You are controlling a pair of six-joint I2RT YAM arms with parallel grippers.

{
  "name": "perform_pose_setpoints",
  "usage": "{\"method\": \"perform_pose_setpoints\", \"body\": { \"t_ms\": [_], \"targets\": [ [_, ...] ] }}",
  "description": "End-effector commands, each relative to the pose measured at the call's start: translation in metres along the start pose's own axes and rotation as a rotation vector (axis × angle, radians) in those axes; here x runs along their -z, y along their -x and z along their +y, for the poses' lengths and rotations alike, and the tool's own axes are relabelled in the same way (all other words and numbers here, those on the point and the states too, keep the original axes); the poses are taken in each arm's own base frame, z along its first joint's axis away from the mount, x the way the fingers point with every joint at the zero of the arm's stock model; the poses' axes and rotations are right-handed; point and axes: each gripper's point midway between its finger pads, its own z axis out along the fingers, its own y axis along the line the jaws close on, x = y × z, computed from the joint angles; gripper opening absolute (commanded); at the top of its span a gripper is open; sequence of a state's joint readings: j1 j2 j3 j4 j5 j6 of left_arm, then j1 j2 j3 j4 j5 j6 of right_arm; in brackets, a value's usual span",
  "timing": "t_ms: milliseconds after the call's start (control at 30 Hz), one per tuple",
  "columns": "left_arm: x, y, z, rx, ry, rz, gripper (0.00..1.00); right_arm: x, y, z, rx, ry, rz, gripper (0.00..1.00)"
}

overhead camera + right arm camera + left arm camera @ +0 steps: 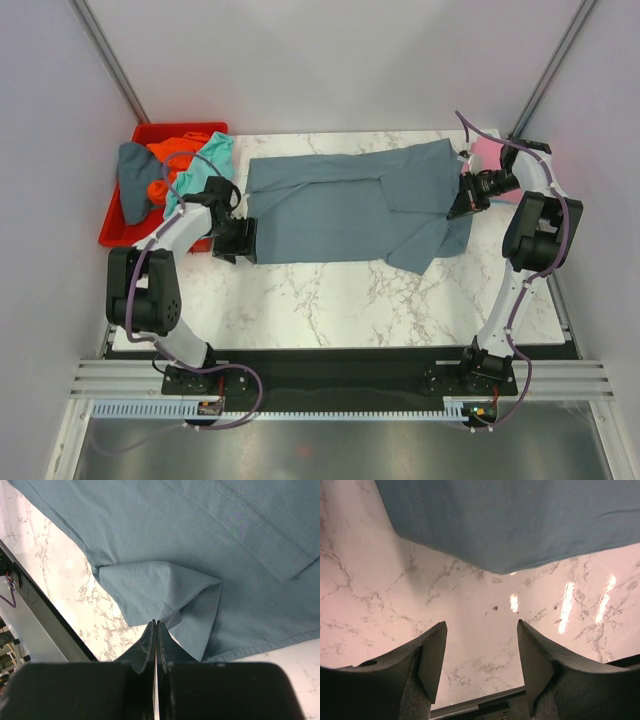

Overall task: Fold and stack the t-shirts
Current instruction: Fold the tshirt

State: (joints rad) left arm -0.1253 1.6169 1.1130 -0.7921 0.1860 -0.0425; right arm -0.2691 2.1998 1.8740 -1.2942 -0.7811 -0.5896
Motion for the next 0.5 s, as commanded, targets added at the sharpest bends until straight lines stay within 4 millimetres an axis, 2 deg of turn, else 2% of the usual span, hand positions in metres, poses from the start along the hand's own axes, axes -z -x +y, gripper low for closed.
{"method": "perform_pose_setpoints", "body": {
  "t_ms": [0,433,467],
  "targets": [
    [-0.002,0.008,-0.003,0.033,-0.017,-0.007,0.66,0.015,0.015,0.019,0.067,0.007,-0.066,0.0],
    [-0.029,0.026,0.003,0.047,-0.013,0.047,0.66,0.016,0.011,0.019,0.077,-0.006,-0.057,0.0],
    [-0.029,0.029,0.014,0.088,0.059,0.04,0.52,0.017,0.011,0.018,0.074,-0.007,-0.056,0.0]
  ]
}}
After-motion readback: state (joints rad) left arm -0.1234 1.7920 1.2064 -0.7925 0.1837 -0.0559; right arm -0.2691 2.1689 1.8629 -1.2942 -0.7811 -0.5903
